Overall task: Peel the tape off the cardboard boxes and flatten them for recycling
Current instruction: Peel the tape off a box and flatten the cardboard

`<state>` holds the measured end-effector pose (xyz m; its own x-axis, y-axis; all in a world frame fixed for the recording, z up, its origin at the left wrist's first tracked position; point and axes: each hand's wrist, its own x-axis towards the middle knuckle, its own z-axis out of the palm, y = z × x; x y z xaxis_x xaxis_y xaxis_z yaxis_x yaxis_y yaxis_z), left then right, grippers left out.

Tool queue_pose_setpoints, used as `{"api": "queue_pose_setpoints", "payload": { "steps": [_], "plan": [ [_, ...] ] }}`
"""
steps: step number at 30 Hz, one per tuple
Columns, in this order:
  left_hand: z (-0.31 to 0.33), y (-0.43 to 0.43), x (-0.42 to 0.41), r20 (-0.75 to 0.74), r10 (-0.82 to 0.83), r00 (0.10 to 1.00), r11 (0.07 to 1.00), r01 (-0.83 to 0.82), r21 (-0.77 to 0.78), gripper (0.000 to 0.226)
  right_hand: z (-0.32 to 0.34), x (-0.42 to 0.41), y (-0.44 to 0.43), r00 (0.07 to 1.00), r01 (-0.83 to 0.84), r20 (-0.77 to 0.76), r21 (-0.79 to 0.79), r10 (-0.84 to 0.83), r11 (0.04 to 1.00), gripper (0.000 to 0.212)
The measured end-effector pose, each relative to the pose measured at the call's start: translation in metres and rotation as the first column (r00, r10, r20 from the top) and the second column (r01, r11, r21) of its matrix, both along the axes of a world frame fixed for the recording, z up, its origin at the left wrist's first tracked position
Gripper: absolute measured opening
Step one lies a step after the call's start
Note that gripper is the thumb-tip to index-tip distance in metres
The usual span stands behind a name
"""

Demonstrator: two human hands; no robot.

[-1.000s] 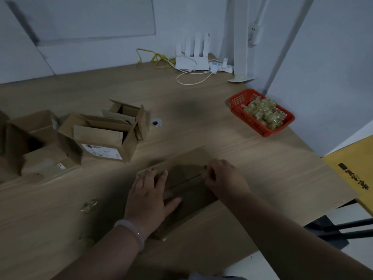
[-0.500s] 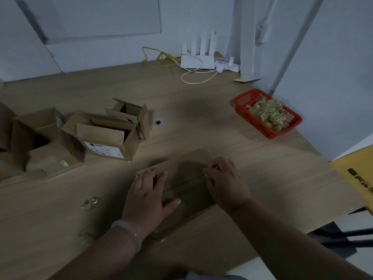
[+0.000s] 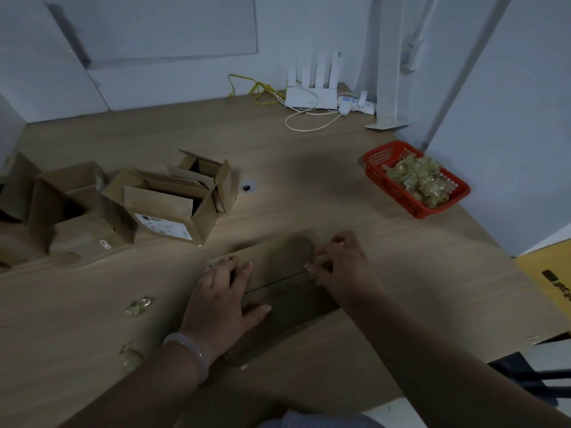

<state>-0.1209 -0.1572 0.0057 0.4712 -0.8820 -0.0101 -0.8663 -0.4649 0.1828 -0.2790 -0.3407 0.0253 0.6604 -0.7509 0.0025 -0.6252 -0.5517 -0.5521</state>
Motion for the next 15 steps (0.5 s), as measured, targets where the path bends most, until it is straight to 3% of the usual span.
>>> {"api": "queue_pose_setpoints", "payload": {
  "steps": [4, 6, 8, 13, 15],
  "plan": [
    [-0.0029, -0.0018, 0.0001, 0.018, 0.015, 1.000, 1.000, -0.016, 0.020, 0.089, 0.0004, -0.0048, 0.0025, 0.984, -0.179, -0.019, -0.162, 0.178, 0.970, 0.014],
    [-0.0048, -0.0019, 0.0010, 0.017, 0.020, 1.000, 1.000, -0.020, 0.019, 0.092, 0.0010, -0.0059, 0.0035, 0.955, -0.286, -0.025, -0.344, 0.295, 0.895, 0.005],
    [-0.0054, -0.0022, 0.0019, 0.033, 0.014, 0.999, 0.999, -0.015, 0.035, 0.093, 0.0005, -0.0068, 0.0046, 0.934, -0.341, -0.055, -0.439, 0.354, 0.831, 0.010],
    [-0.0048, -0.0006, -0.0001, 0.018, 0.023, 1.000, 0.999, -0.023, 0.033, 0.089, -0.0035, -0.0056, 0.0077, 0.890, -0.455, -0.143, -0.340, 0.433, 0.823, 0.028],
    [-0.0042, -0.0006, -0.0005, 0.018, 0.023, 1.000, 0.999, -0.023, 0.036, 0.088, -0.0040, -0.0048, 0.0061, 0.893, -0.449, -0.097, -0.240, 0.439, 0.860, 0.025]
  ]
}}
